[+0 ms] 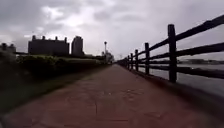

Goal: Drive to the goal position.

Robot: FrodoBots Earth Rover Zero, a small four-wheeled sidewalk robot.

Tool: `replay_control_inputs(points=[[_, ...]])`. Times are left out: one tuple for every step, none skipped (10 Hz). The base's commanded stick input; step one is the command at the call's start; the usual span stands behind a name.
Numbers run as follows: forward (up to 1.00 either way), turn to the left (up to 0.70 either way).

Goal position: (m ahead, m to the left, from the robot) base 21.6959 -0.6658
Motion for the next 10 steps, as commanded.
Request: replay_control_inputs(points=[[1.0,0.0],[1.0,0.0],[1.0,0.0],[1.0,0.0],[1.0,0.0],[1.0,0.0],[1.0,0.0],[1.0,0.0],[1.0,0.0],[1.0,0.0]])
